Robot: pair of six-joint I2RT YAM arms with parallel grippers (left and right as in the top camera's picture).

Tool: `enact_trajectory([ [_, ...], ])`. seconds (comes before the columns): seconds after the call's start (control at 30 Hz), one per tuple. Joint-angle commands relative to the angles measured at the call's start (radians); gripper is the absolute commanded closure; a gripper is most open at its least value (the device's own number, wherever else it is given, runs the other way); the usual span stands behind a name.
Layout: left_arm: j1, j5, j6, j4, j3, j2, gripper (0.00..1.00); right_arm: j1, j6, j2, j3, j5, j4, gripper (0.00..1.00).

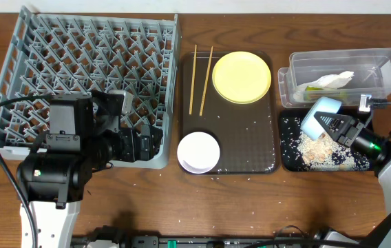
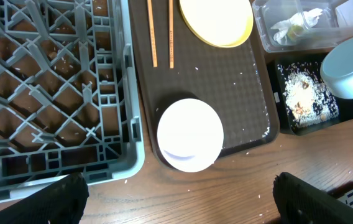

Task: Sort waste into correct bins and load items into the dishwasher
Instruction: 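Tilt the blue bowl over the black tray to pour out the rice, then set the empty blue bowl back on the brown tray and withdraw right gripper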

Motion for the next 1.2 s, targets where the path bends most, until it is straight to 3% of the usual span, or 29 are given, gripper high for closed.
enact_trajectory([
  [0.0,-0.002,-0.009,0.013,0.000,0.023,-0.001,0.04,0.013,0.082,-0.006,0.009,0.139,-0.060,0.99],
  [0.03,-0.002,-0.009,0.013,0.000,0.023,-0.001,0.04,0.013,0.076,-0.006,0.009,0.120,-0.062,0.99],
  [0.1,-0.002,-0.009,0.013,0.000,0.023,-0.001,0.04,0.024,-0.075,-0.006,0.009,-0.061,-0.034,0.99],
  [0.2,-0.002,-0.009,0.013,0.001,0.023,-0.001,0.04,0.039,0.011,-0.007,0.009,-0.004,-0.033,0.99],
  [0.33,-0.002,0.004,0.010,0.000,0.023,-0.001,0.04,0.105,0.014,-0.039,0.011,0.013,-0.008,0.99],
  [0.43,-0.002,0.011,-0.003,0.001,0.023,-0.001,0.04,0.208,0.030,-0.108,0.023,0.178,-0.013,0.99],
  [0.6,-0.002,0.010,-0.003,0.008,0.023,-0.001,0.04,0.494,0.054,-0.224,0.034,0.617,-0.076,0.99],
  [0.83,-0.002,0.011,-0.018,0.033,0.023,-0.001,0.04,0.928,0.052,-0.170,0.033,1.239,-0.188,0.99],
  [1.0,-0.002,0.124,-0.082,0.100,0.023,-0.001,0.04,1.106,0.003,-0.072,0.034,1.386,-0.168,0.99],
  [1.13,-0.002,0.123,-0.082,0.115,0.023,0.005,0.04,1.131,0.003,-0.039,0.034,1.390,-0.169,0.99],
  [1.17,-0.002,0.122,-0.082,0.116,0.023,0.010,0.05,1.131,-0.001,-0.039,0.035,1.376,-0.170,0.94],
])
